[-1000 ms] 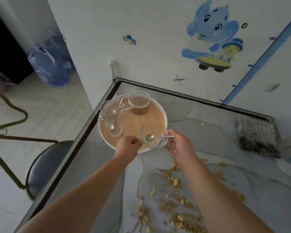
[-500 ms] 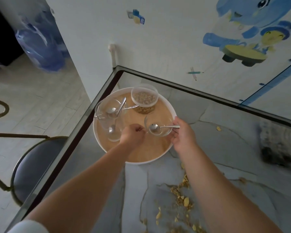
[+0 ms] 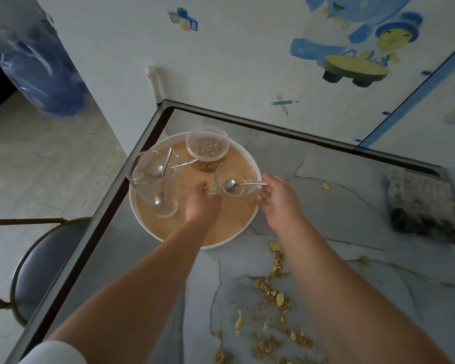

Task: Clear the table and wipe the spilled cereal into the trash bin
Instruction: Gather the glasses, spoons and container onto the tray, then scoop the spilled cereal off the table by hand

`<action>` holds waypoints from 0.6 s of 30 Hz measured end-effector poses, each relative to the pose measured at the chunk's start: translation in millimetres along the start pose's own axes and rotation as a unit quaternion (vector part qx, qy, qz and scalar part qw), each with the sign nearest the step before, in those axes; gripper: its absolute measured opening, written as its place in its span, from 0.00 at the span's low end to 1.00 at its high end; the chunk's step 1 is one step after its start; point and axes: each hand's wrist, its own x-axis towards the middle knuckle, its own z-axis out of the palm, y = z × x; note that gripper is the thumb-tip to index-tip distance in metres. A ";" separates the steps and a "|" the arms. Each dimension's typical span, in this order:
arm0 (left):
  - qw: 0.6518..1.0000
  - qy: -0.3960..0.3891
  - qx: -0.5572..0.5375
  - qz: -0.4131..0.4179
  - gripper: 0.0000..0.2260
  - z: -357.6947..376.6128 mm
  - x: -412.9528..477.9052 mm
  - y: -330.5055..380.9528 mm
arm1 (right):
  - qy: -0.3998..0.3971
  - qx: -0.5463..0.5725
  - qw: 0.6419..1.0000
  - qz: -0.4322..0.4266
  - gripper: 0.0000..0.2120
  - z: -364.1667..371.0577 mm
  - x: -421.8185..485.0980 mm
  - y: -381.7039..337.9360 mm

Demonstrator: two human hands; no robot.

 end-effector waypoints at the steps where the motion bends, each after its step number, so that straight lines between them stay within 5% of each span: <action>1: 1.000 0.001 0.006 0.005 0.25 1.6 -8.4 0.0 | 0.000 0.001 1.000 -0.003 0.15 -5.0 -5.3 -0.5; 5: 1.000 0.016 0.011 0.019 0.29 5.3 -42.3 1.9 | 0.033 -0.052 0.998 -0.022 0.24 -20.1 -26.0 -3.1; 10: 0.995 0.012 0.056 0.085 0.21 5.6 -91.4 1.7 | 0.061 -0.124 0.989 -0.049 0.13 -62.7 -63.1 3.1; 18: 0.987 -0.087 0.063 0.119 0.09 41.0 -178.4 -25.0 | 0.118 -0.227 0.965 -0.064 0.13 -182.6 -129.5 36.8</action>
